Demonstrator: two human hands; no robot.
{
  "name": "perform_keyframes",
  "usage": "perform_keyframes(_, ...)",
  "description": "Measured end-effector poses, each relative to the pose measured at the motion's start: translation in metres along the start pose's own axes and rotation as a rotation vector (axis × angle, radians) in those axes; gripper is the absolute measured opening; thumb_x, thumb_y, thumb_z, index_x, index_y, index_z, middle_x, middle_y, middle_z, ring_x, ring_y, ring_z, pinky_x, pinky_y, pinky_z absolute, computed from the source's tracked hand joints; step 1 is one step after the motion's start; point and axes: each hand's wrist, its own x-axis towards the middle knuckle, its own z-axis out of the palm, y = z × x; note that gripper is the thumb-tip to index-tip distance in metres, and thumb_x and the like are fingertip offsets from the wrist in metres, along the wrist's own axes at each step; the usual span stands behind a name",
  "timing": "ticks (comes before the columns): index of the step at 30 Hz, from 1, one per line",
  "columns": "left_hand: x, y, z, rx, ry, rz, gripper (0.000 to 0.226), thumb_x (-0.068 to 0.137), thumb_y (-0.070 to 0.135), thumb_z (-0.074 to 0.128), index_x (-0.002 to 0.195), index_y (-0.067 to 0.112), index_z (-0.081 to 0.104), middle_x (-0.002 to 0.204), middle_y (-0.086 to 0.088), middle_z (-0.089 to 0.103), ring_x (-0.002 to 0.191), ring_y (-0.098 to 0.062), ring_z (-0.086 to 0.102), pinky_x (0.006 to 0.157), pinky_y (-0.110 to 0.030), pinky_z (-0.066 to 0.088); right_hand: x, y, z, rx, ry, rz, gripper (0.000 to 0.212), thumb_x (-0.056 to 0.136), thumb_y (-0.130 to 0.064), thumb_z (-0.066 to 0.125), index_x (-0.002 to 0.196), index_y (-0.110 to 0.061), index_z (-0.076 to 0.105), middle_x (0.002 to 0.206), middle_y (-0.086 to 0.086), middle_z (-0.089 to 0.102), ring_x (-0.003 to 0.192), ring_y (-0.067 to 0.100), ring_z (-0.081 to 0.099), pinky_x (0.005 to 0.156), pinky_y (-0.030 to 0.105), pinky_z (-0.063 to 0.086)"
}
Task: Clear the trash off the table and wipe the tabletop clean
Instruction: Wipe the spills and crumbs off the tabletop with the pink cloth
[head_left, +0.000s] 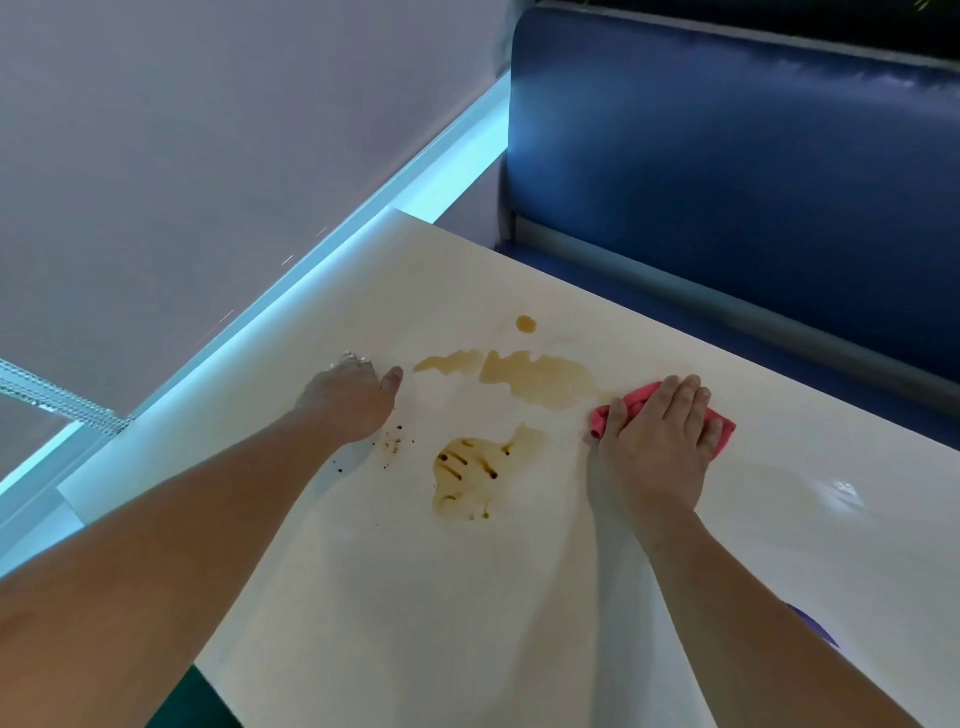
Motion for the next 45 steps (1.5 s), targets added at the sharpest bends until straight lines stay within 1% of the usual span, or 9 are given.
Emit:
perform_keyframes(4,0.005,-0.001,-0.005,0.107,-0.003,0.053,0.063,0.108,0.045,0.019,0.140,0.002,0.053,0.149,-0.017,0.050,0.140,-0.027,0.044,0.110,-0.038,0.036,0.008,-0.007,0.002,-0.092,-0.036,-0.108,0.069,0.107,-0.045,0.013,0.161,-0.004,0.002,0.170,0.013,0.002,0.157,0.029,-0.001,0.127,0.048,0.004)
perform_keyframes(13,0.005,0.001,-0.004,0.147,0.022,0.034,0.054,0.103,0.041,0.039,0.141,0.005,0.049,0.148,-0.013,0.048,0.135,-0.026,0.047,0.107,-0.036,0.038,0.015,0.009,-0.003,-0.145,-0.111,-0.304,0.064,0.107,-0.040,0.014,0.163,-0.010,0.001,0.171,0.006,-0.005,0.157,0.021,-0.007,0.128,0.042,0.000)
perform_keyframes(22,0.009,0.006,-0.005,0.100,0.041,0.024,0.095,0.077,0.089,0.045,0.127,0.010,0.060,0.128,-0.009,0.058,0.116,-0.024,0.054,0.087,-0.035,0.039,0.046,-0.012,-0.006,-0.163,-0.187,-0.428,0.065,0.106,-0.039,0.022,0.163,-0.014,0.004,0.171,0.005,-0.004,0.157,0.023,-0.007,0.128,0.044,-0.001)
perform_keyframes(25,0.002,0.007,-0.003,0.063,0.027,0.031,0.109,0.066,0.095,0.053,0.136,0.011,0.052,0.135,-0.010,0.053,0.125,-0.026,0.050,0.095,-0.037,0.042,0.040,-0.008,-0.011,-0.221,-0.139,-0.384,0.064,0.102,-0.041,0.041,0.159,-0.019,0.023,0.166,0.011,0.011,0.153,0.036,0.012,0.126,0.045,0.010)
perform_keyframes(28,-0.001,0.008,-0.003,0.042,0.045,0.075,0.102,0.065,0.092,0.059,0.134,0.017,0.053,0.129,-0.007,0.057,0.126,-0.024,0.048,0.095,-0.037,0.039,0.025,-0.003,-0.012,-0.149,-0.082,-0.312,0.063,0.098,-0.037,0.050,0.155,-0.017,0.033,0.154,0.009,0.030,0.142,0.029,0.029,0.122,0.043,0.026)
perform_keyframes(32,0.005,0.009,-0.006,0.043,0.025,0.062,0.103,0.061,0.095,0.059,0.128,0.016,0.055,0.122,-0.007,0.057,0.119,-0.024,0.051,0.091,-0.036,0.040,0.032,-0.014,-0.005,-0.026,0.005,-0.245,0.057,0.105,-0.035,0.031,0.156,-0.011,0.028,0.157,0.007,0.033,0.148,0.028,0.027,0.126,0.044,0.017)
perform_keyframes(35,0.004,0.008,-0.003,0.037,0.040,0.051,0.108,0.062,0.095,0.057,0.132,0.013,0.053,0.127,-0.009,0.055,0.121,-0.025,0.050,0.094,-0.038,0.042,0.039,-0.033,-0.001,-0.011,-0.018,-0.329,0.056,0.108,-0.040,0.022,0.154,-0.012,0.032,0.156,0.008,0.036,0.148,0.028,0.030,0.125,0.046,0.021)
perform_keyframes(40,0.000,0.007,-0.002,0.031,0.034,0.053,0.110,0.063,0.094,0.059,0.138,0.013,0.050,0.131,-0.010,0.052,0.124,-0.026,0.050,0.097,-0.038,0.042,0.025,-0.020,0.000,0.025,-0.083,-0.451,0.051,0.107,-0.036,0.033,0.152,-0.016,0.041,0.150,0.006,0.033,0.141,0.027,0.035,0.119,0.046,0.033)
perform_keyframes(45,0.000,0.009,-0.003,0.051,0.020,0.048,0.112,0.063,0.095,0.057,0.138,0.012,0.050,0.129,-0.010,0.052,0.123,-0.026,0.049,0.097,-0.037,0.043,0.030,0.012,-0.008,-0.008,-0.006,-0.377,0.048,0.101,-0.027,0.045,0.147,-0.012,0.049,0.140,0.007,0.039,0.129,0.030,0.040,0.111,0.047,0.040)
